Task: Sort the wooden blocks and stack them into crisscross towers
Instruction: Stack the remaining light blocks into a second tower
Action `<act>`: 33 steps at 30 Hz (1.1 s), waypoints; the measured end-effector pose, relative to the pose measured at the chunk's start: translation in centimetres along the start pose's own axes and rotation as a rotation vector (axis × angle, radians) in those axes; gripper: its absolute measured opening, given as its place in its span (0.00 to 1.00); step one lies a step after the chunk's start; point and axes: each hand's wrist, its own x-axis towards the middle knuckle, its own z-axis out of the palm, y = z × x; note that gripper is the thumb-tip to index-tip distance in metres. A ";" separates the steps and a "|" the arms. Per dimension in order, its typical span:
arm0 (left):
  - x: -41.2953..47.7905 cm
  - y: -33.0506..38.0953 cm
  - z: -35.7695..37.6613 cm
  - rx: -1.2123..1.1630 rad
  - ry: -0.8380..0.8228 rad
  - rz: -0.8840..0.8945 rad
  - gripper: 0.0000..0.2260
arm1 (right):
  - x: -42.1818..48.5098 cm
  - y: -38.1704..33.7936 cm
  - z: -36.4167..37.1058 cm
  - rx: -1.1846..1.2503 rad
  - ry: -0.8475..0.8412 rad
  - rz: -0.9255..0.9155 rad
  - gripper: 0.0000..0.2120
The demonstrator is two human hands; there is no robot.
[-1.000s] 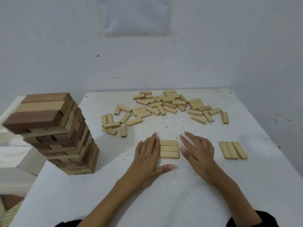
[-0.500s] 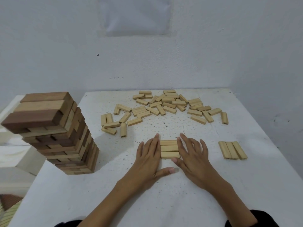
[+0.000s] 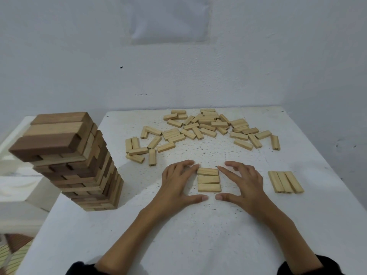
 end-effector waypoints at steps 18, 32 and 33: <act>0.3 -0.6 0.4 -0.073 0.069 -0.027 0.25 | -0.1 0.2 0.6 0.075 0.110 -0.009 0.41; 0.4 -1.5 0.1 -0.082 0.080 0.068 0.27 | 0.1 0.2 -0.1 0.113 0.047 -0.015 0.29; 0.4 -1.6 0.0 -0.079 0.081 0.084 0.27 | 0.0 0.2 -0.2 0.115 0.043 -0.023 0.29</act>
